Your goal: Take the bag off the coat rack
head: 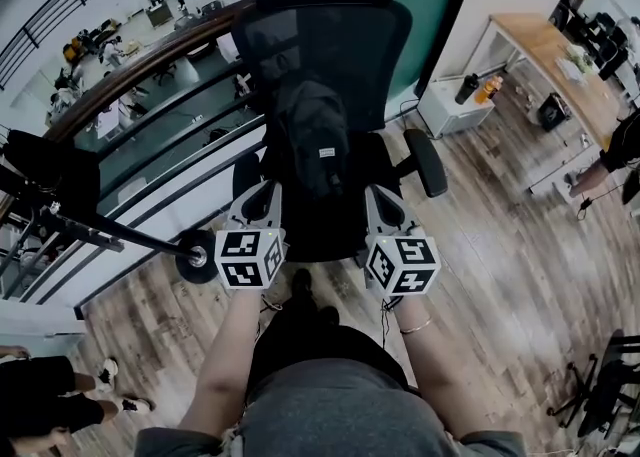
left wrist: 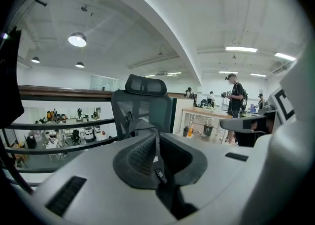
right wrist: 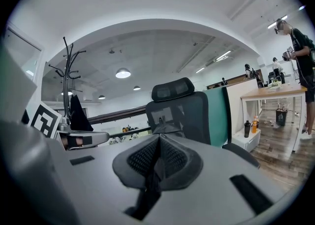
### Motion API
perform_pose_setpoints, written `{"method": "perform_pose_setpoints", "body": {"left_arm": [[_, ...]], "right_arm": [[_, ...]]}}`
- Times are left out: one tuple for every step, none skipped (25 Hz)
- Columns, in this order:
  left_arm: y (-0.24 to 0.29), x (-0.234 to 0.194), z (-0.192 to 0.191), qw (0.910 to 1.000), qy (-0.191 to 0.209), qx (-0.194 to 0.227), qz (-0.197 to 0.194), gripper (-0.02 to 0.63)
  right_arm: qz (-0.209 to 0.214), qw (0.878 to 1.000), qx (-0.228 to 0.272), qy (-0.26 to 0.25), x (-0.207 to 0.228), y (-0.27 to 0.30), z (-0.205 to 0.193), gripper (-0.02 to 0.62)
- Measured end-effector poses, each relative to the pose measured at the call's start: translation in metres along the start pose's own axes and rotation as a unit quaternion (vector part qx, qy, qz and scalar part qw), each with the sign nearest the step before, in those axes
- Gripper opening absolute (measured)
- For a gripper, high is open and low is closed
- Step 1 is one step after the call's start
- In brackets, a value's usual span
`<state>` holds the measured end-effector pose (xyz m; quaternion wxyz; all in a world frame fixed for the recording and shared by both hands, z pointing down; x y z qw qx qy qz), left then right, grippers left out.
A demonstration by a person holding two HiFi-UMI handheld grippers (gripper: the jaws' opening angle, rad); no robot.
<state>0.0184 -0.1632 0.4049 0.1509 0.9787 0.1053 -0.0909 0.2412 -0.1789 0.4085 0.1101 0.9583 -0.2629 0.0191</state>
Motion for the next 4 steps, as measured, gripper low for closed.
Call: {"method": "perform_pose_setpoints", "body": {"left_arm": [[-0.0009, 0.0011, -0.0002, 1.0000, 0.000, 0.000, 0.001, 0.040], [-0.0019, 0.0022, -0.0003, 1.0000, 0.000, 0.000, 0.001, 0.040], [-0.0029, 0.0033, -0.0005, 1.0000, -0.001, 0.000, 0.002, 0.041], [-0.0039, 0.0044, -0.0006, 1.0000, -0.001, 0.000, 0.002, 0.040]], "right_arm": [[0.000, 1.000, 0.000, 0.000, 0.0005, -0.0013, -0.0001, 0.002], [0.000, 1.000, -0.001, -0.001, 0.0009, -0.0027, -0.0003, 0.002], [-0.001, 1.000, -0.001, -0.001, 0.0011, -0.0041, -0.0006, 0.002], [-0.001, 1.000, -0.002, -0.002, 0.0013, -0.0055, -0.0010, 0.002]]}}
Point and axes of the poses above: the fingertips, and each gripper's own axes: y forward along the fingers, x to its right, z out of its top, the point moved 6 cm from there along -y, backward along the fingers, and after that the axes turned 8 degrees about -y, right-handed, at the moved point
